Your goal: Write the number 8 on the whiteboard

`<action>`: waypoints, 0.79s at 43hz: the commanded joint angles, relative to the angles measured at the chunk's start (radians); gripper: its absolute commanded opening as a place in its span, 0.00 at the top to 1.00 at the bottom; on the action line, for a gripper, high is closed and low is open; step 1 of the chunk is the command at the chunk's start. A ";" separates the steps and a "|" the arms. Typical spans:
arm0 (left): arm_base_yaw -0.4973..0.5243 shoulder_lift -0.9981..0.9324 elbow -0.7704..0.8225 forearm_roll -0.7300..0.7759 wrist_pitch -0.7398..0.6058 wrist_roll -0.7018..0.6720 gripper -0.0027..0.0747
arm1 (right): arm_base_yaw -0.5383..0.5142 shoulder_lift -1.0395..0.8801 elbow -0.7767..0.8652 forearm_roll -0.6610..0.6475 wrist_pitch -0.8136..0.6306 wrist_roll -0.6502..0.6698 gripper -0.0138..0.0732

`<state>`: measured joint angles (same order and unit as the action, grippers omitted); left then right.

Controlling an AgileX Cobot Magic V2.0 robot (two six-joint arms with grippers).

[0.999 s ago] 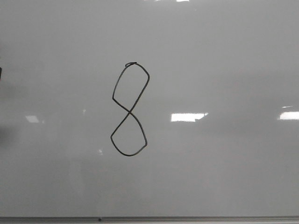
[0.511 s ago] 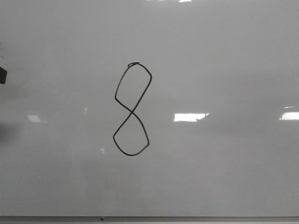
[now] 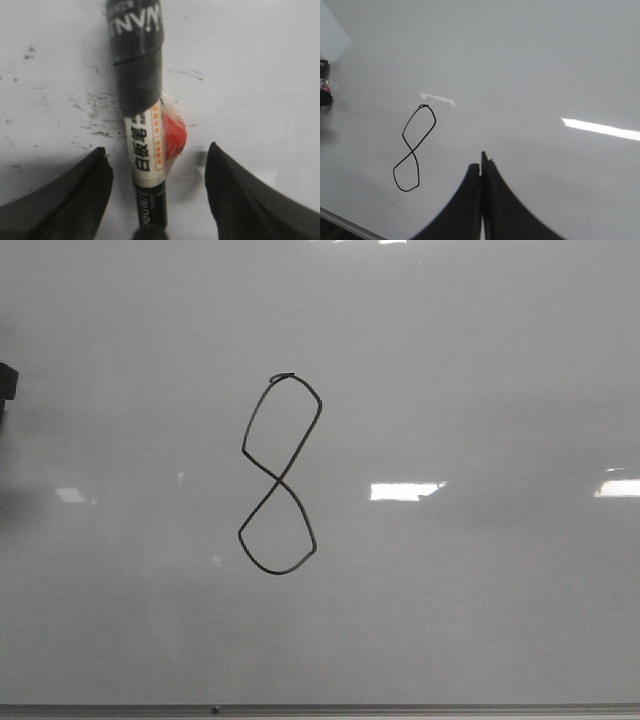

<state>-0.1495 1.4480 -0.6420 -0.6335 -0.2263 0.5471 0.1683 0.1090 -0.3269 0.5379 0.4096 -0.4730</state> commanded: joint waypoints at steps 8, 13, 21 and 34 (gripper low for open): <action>-0.006 -0.272 -0.027 0.010 0.067 0.050 0.35 | -0.006 0.014 -0.025 0.019 -0.070 -0.002 0.91; -0.006 -0.437 -0.027 0.010 0.176 0.050 0.42 | -0.006 0.014 -0.025 0.019 -0.080 -0.002 0.91; -0.006 -0.658 0.015 0.010 0.289 0.050 0.74 | -0.006 0.014 -0.025 0.019 -0.080 -0.002 0.91; -0.006 -0.961 0.142 0.010 0.372 0.050 0.99 | -0.006 0.014 -0.025 0.019 -0.080 -0.002 0.91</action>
<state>-0.1512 0.5472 -0.4926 -0.6196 0.1800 0.5983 0.1683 0.1090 -0.3269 0.5379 0.4096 -0.4730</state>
